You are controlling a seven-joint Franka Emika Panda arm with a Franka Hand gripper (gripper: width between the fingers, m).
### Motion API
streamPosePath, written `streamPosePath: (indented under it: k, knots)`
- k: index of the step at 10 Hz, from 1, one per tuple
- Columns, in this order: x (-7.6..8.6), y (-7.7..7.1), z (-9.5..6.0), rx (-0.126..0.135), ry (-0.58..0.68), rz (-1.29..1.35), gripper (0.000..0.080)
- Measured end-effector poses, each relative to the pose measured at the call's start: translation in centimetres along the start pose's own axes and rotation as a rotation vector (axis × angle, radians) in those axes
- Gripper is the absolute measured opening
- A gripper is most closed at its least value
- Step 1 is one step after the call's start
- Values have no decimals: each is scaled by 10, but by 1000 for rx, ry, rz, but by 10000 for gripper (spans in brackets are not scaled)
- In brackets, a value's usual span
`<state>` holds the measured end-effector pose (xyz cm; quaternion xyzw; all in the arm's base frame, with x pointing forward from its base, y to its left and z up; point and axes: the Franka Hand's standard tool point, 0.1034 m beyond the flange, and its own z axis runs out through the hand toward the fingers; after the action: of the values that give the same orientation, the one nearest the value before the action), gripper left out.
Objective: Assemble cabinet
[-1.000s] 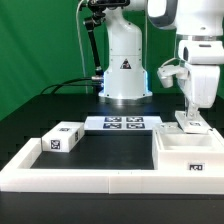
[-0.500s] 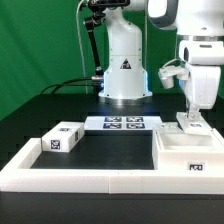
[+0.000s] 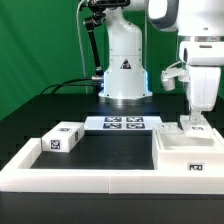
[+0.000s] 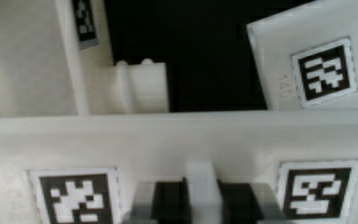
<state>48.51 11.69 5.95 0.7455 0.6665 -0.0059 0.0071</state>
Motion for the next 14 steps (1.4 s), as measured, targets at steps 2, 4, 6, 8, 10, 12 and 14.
streamPosePath:
  k: [2, 4, 6, 8, 10, 12, 14]
  knots:
    - [0, 0, 0, 0, 0, 0, 69]
    - [0, 8, 1, -2, 4, 8, 69]
    - [-1, 24, 0, -3, 2, 19, 69]
    - [-1, 36, 0, -3, 0, 27, 69]
    - [-1, 48, 0, -4, -2, 26, 69]
    - [-1, 60, 0, -12, 0, 11, 69]
    - [-1, 70, 0, -19, 3, -8, 69]
